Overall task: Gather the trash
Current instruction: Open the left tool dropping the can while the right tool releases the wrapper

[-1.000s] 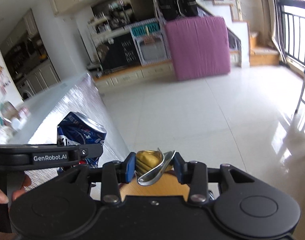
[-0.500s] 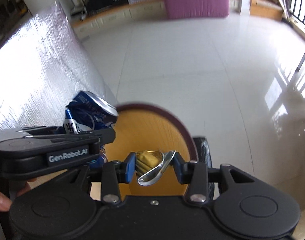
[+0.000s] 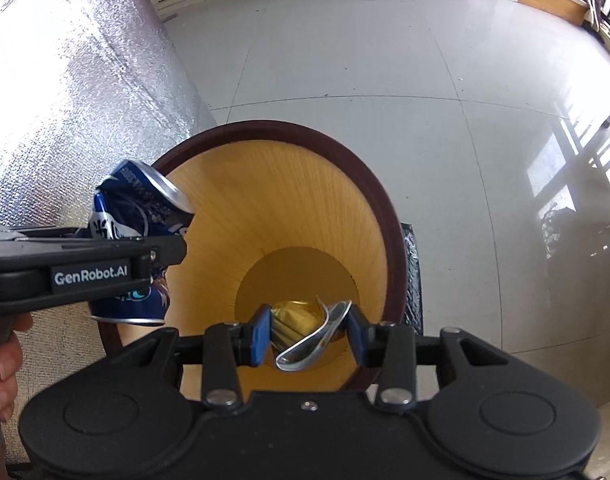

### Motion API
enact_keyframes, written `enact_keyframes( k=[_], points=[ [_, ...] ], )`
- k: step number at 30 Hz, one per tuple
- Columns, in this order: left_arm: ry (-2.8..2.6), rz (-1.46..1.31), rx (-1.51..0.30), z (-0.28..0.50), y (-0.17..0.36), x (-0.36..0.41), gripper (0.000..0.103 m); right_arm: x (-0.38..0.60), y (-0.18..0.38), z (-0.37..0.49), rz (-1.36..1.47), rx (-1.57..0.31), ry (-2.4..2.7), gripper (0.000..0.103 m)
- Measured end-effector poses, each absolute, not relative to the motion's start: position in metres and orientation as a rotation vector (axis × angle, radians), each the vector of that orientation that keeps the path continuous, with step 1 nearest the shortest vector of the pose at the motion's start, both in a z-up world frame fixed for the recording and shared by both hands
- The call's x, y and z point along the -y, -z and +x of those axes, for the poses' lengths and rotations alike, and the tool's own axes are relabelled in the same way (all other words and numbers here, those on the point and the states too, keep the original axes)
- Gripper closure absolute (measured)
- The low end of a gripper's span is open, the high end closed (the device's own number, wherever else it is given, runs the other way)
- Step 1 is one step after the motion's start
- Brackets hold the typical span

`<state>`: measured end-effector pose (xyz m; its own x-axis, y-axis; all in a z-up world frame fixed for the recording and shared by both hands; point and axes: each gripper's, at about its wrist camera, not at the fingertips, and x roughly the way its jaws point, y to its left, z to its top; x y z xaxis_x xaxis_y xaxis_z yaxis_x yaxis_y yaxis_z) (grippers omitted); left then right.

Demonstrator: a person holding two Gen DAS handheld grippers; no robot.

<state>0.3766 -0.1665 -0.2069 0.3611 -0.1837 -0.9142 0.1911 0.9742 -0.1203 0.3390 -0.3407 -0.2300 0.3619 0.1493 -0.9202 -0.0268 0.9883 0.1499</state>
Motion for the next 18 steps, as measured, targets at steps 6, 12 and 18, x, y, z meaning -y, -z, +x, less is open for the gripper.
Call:
enact_keyframes(
  k=[6,12,18],
  points=[
    [0.238,0.014,-1.189,0.371,0.211,0.162,0.055,0.338,0.239,0.342,0.074,-1.211,-0.132,0.062],
    [0.227,0.001,-1.227,0.369,0.225,0.155,0.055,0.332,0.253,0.344,0.003,-1.247,-0.131,0.062],
    [0.242,0.0,-1.236,0.37,0.228,0.163,0.055,0.327,0.258,0.345,-0.033,-1.26,-0.162,0.062]
  ],
)
